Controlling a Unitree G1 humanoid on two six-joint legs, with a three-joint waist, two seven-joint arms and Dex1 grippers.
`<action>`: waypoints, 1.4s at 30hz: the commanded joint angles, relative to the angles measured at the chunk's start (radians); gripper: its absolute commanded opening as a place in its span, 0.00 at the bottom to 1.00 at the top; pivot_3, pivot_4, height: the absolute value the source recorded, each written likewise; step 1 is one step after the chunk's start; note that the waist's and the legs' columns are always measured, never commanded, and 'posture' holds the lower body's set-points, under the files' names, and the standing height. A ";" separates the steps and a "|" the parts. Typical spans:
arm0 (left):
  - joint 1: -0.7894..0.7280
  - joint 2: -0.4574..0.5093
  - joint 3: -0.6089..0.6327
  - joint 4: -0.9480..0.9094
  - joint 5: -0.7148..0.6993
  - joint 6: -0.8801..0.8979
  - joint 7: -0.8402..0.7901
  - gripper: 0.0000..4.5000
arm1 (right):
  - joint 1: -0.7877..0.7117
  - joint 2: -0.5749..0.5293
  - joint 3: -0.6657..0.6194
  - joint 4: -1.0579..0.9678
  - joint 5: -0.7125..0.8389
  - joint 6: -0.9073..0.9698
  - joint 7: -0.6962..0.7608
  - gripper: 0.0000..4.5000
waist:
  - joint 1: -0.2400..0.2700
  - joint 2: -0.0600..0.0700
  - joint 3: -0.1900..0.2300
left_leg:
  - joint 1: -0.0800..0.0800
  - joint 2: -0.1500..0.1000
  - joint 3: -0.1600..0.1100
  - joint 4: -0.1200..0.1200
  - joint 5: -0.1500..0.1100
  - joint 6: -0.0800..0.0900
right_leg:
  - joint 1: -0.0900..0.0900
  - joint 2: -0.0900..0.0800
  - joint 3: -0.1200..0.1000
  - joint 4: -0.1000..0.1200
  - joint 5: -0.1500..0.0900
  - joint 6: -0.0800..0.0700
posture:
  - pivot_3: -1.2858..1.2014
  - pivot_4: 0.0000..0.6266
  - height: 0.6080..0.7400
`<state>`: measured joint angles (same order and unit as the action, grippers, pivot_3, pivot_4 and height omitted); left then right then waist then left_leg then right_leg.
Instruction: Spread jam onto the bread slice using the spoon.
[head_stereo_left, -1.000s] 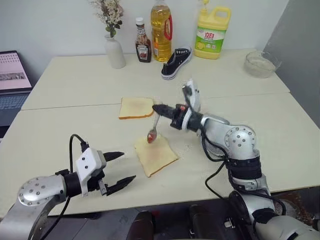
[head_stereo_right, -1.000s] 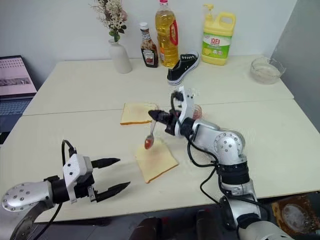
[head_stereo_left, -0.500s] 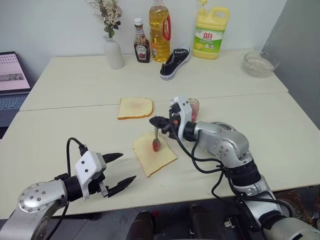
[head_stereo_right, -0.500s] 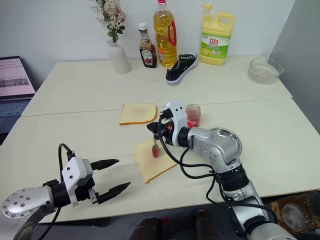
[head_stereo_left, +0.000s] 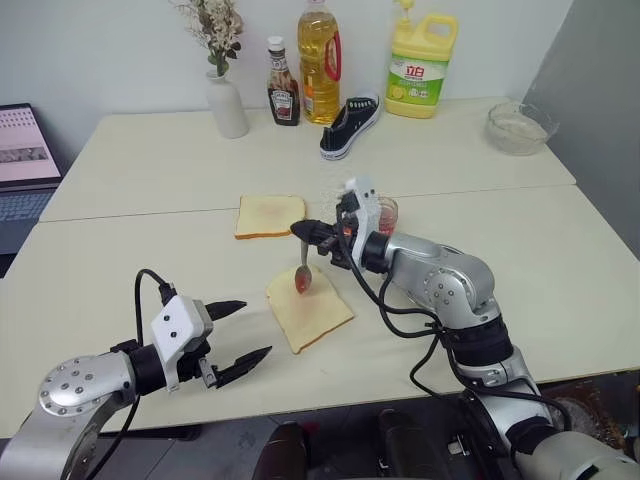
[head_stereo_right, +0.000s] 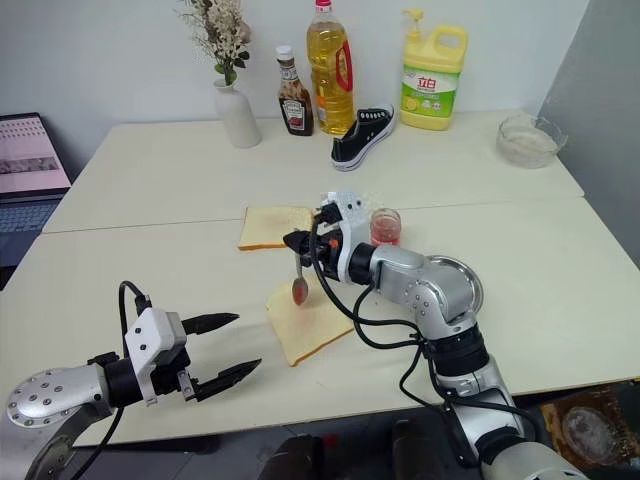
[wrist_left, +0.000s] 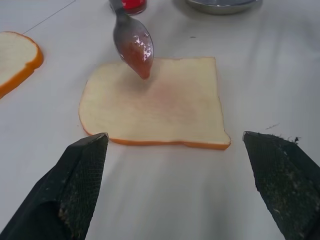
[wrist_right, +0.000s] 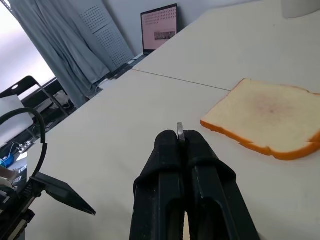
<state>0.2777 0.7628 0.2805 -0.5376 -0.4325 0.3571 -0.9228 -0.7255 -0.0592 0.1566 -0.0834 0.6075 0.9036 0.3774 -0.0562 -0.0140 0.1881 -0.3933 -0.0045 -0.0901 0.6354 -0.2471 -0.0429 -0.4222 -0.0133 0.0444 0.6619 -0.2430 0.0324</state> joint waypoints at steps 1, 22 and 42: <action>-0.004 0.014 0.014 -0.002 0.002 -0.025 -0.008 1.00 | -0.011 0.007 -0.023 -0.038 0.012 0.007 0.010 0.01 | 0.000 0.000 0.000 | 0.000 0.000 0.000 0.000 0.000 0.000 | 0.000 0.000 0.000 0.000 0.000 0.000 | 0.52 0.24 1.00; -0.025 0.006 -0.016 0.019 0.015 -0.047 -0.015 1.00 | -0.015 0.117 -0.222 0.093 0.124 0.129 -0.091 0.01 | -0.001 -0.001 0.000 | 0.000 0.000 0.000 0.000 0.000 0.000 | 0.000 0.000 0.000 0.001 0.000 0.000 | 0.52 0.24 1.00; -0.021 -0.005 -0.058 -0.015 0.009 -0.042 0.018 1.00 | 0.003 0.153 -0.334 0.309 0.119 0.136 -0.146 0.01 | -0.001 -0.001 0.000 | 0.001 0.000 0.000 0.000 0.000 0.000 | 0.000 0.001 0.000 0.001 0.000 0.000 | 0.52 0.24 1.00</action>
<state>0.2673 0.7591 0.2250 -0.5246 -0.4172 0.3230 -0.9065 -0.7254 0.0978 -0.1737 0.2772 0.7074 1.0242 0.2180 -0.0568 -0.0146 0.1877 -0.3925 -0.0043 -0.0901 0.6354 -0.2471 -0.0428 -0.4217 -0.0123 0.0447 0.6631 -0.2427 0.0321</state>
